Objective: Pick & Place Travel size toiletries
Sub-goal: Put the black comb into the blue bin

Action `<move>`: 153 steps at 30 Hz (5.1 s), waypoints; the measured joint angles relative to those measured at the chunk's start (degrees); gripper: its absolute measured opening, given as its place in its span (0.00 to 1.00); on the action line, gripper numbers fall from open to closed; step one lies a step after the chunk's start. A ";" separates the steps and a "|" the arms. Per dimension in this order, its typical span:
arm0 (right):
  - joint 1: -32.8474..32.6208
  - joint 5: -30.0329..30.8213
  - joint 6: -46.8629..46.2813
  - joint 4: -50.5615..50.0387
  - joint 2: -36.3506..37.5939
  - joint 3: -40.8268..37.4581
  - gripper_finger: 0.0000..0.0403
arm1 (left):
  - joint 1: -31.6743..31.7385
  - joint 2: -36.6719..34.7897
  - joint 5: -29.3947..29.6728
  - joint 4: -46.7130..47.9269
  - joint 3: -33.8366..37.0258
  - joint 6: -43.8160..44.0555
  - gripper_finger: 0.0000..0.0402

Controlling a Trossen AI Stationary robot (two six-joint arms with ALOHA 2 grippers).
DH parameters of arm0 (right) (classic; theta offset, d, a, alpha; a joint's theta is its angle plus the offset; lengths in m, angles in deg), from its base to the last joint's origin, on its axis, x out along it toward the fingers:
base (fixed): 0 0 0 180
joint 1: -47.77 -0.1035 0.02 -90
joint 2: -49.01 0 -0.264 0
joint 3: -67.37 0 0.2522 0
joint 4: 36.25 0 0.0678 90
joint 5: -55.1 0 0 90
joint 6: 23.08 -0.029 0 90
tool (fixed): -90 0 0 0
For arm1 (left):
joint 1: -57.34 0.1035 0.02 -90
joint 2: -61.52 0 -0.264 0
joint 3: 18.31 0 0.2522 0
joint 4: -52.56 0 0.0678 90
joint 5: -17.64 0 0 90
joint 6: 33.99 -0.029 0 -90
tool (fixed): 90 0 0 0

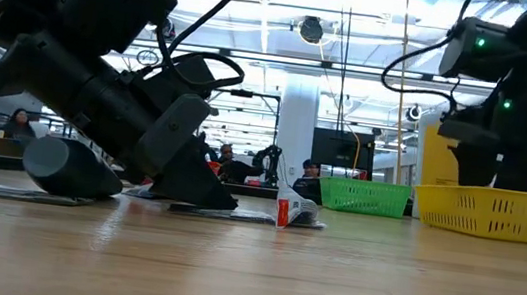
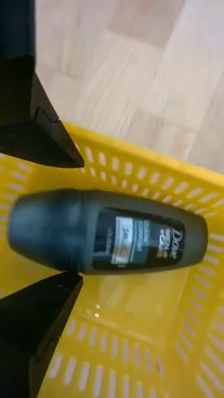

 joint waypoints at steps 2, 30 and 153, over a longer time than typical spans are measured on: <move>0.32 -0.21 0.36 -1.04 2.75 0.00 0.71 | -0.07 0.00 0.04 -0.54 0.02 -0.03 0.04; -20.15 8.67 51.17 70.38 -15.32 -1.62 0.69 | -5.07 -33.38 3.92 29.67 -0.02 -17.09 0.47; -11.78 1.63 99.29 68.10 -41.10 20.98 0.68 | 8.17 -35.15 -6.24 18.47 11.41 -1.76 0.00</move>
